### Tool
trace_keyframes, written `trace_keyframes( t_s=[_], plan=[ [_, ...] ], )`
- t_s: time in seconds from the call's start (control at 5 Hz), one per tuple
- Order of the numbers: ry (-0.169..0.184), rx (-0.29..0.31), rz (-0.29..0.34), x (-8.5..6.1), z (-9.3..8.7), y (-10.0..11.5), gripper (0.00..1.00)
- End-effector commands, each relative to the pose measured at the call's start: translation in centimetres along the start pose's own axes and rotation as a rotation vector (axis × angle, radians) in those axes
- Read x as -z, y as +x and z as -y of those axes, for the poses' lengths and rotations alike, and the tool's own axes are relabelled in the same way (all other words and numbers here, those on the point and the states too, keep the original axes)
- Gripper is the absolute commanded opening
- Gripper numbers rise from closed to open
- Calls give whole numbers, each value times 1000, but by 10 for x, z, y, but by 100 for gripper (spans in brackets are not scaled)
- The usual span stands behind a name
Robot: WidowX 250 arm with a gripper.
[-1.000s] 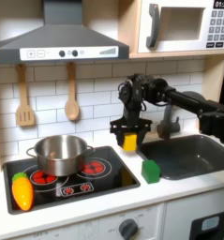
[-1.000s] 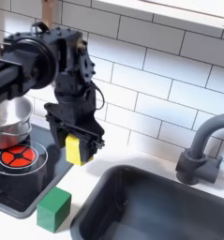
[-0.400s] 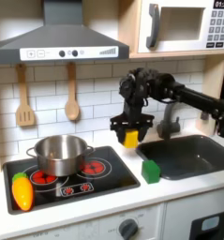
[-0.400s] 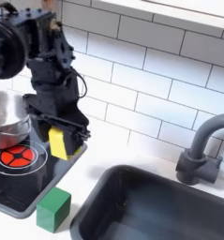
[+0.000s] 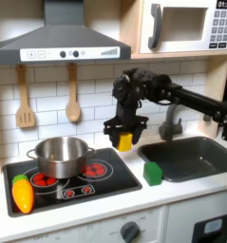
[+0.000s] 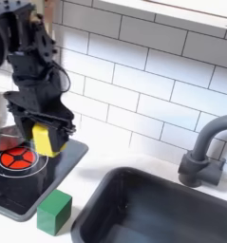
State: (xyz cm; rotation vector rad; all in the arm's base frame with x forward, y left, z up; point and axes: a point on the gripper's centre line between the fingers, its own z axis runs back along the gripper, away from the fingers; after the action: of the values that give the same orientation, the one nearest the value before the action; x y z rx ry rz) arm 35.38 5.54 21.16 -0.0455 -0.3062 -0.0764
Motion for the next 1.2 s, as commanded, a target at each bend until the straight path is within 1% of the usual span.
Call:
trace_keyframes(
  t_s=[0.0,0.2,0.4,0.6,0.8,1.0],
  plan=[
    [21,-58,31,-15,-16,-5,0],
    [22,-98,33,-17,-27,-3,0],
    [50,-130,31,-15,-38,-1,0],
    [66,-134,67,-26,-41,4,0],
    [90,-163,78,-27,-50,9,0],
    [108,-180,92,-26,-61,15,0]
  ],
)
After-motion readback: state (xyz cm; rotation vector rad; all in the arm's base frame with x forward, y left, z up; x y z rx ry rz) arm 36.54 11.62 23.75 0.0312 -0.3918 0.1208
